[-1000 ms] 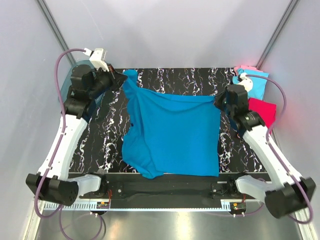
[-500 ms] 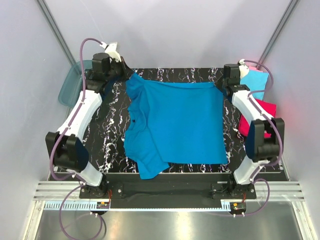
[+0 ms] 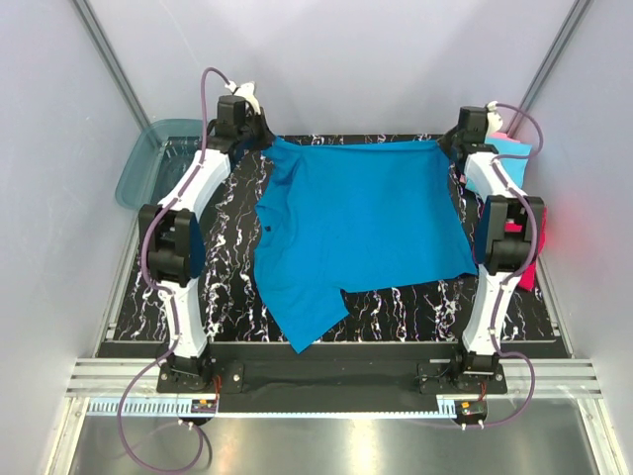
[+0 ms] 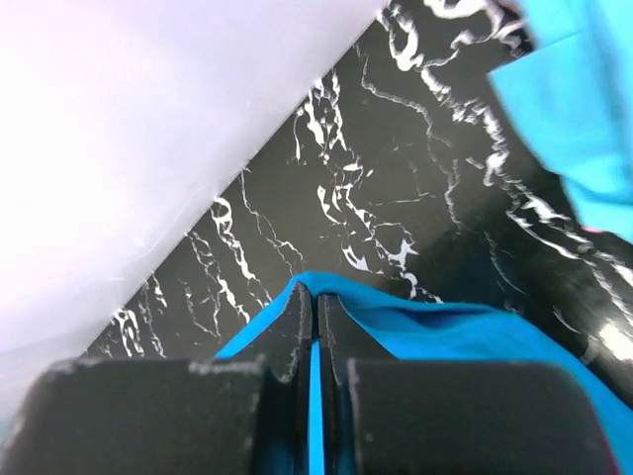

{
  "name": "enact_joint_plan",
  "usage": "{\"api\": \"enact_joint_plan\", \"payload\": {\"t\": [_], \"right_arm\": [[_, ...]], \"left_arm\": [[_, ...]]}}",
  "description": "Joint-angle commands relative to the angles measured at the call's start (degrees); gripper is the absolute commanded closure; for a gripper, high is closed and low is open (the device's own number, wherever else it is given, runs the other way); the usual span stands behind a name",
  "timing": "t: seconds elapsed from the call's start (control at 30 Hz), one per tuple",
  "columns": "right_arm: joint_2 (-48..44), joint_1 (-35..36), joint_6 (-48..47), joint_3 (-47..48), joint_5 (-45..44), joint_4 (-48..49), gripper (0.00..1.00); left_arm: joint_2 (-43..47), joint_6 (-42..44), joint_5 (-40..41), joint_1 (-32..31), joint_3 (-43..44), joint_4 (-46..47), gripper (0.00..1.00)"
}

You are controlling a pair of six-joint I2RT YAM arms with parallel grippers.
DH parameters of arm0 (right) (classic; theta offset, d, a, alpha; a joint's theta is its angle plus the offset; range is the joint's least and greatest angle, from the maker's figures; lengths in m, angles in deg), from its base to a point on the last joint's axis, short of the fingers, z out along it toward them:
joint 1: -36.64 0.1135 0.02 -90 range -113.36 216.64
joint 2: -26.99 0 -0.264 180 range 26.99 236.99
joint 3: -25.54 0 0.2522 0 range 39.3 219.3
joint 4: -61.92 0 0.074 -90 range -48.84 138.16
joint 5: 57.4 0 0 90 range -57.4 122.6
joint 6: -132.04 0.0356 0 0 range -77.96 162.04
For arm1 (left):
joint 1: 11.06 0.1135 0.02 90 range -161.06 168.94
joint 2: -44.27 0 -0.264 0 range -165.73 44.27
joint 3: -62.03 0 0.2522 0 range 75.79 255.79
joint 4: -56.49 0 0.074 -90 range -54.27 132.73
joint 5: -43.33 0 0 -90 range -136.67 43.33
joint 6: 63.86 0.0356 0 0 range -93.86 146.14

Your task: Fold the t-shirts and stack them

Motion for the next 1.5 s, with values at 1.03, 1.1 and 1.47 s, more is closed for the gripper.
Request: {"api": "enact_joint_plan", "payload": {"t": [1.03, 1.1, 1.47], "right_arm": [[-59.18, 12.13, 3.59, -49.15, -2.55, 7.55, 0.34], [-64.19, 12.13, 3.24, -53.22, -4.13, 5.62, 0.34], [-74.06, 11.95, 10.27, -70.29, -8.19, -1.16, 0.32]], "left_arm": [[53.26, -22.13, 13.9, -12.86, -59.76, 24.66, 0.05], [56.25, -23.37, 16.01, -14.98, -65.15, 27.12, 0.06], [76.55, -30.75, 36.49, -30.98, -87.84, 22.4, 0.07]]}}
